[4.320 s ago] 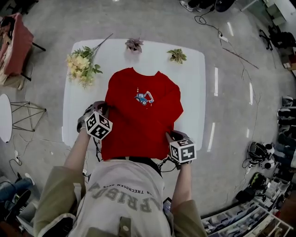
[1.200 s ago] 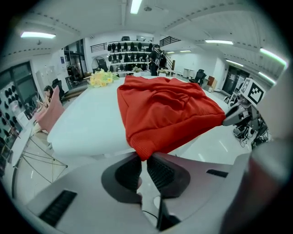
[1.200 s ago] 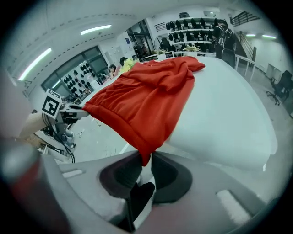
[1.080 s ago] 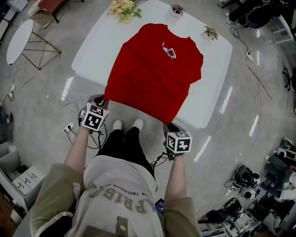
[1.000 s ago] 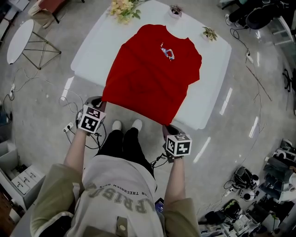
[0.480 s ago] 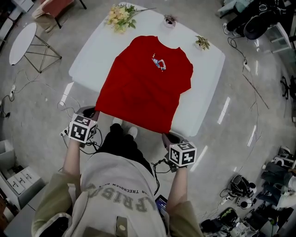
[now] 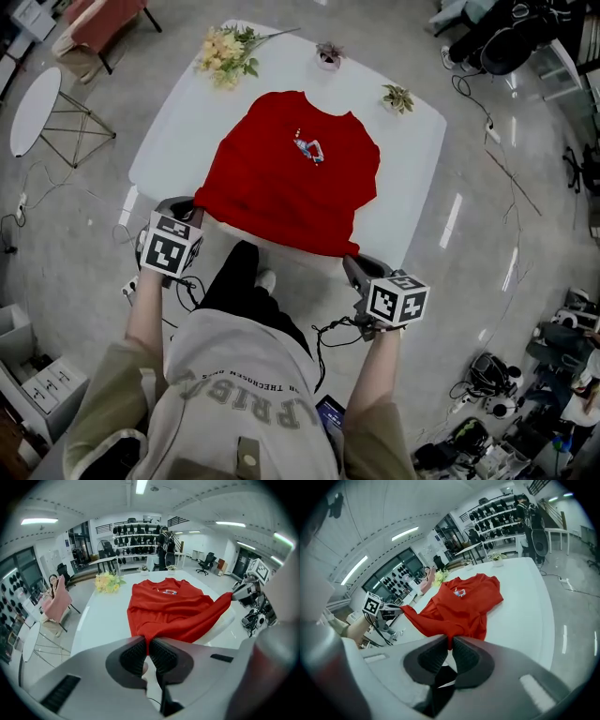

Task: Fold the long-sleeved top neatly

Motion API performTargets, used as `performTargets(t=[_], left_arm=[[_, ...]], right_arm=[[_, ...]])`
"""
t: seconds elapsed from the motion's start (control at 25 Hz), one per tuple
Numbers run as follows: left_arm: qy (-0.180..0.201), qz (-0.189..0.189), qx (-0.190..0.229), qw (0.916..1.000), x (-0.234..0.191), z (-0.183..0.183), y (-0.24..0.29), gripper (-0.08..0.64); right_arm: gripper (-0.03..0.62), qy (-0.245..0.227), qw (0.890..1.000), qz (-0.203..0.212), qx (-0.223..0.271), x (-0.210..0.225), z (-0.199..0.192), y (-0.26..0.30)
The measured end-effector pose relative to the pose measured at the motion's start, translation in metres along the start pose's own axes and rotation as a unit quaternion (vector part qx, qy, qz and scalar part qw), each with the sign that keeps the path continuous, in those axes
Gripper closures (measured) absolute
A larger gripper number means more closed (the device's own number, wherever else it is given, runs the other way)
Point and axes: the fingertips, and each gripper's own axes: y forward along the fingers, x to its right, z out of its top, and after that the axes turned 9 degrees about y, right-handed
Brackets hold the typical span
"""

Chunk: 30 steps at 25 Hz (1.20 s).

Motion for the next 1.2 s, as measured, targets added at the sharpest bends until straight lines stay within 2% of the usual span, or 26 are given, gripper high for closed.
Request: performTargets(t=[0.12, 0.4, 0.68, 0.84, 1.0, 1.2], left_arm=[[0.008, -0.007, 0.002, 0.9999, -0.015, 0.028, 0.014, 0.536], [0.024, -0.041, -0.007, 0.9988, -0.053, 0.088, 0.058, 0.535], [0.052, -0.072, 0.001, 0.9961, -0.083, 0.154, 0.107, 0.535], [0.063, -0.084, 0.002, 0.9945, -0.098, 0.185, 0.135, 0.535], [0.078, -0.083, 0.005, 0.9935, -0.108, 0.215, 0.161, 0.535], [0.094, -0.063, 0.0, 0.9936, -0.117, 0.236, 0.193, 0.535]], right_arm=[[0.561, 0.012, 1.0, -0.008, 0.007, 0.005, 0.026, 0.003], [0.561, 0.085, 0.996, -0.023, 0.02, 0.021, 0.083, 0.022], [0.561, 0.104, 0.991, -0.066, 0.043, 0.041, 0.154, 0.04], [0.561, 0.121, 0.988, -0.073, 0.059, 0.058, 0.193, 0.052], [0.561, 0.125, 0.986, -0.09, 0.061, 0.076, 0.225, 0.064], [0.561, 0.12, 0.983, -0.13, 0.044, 0.098, 0.255, 0.085]])
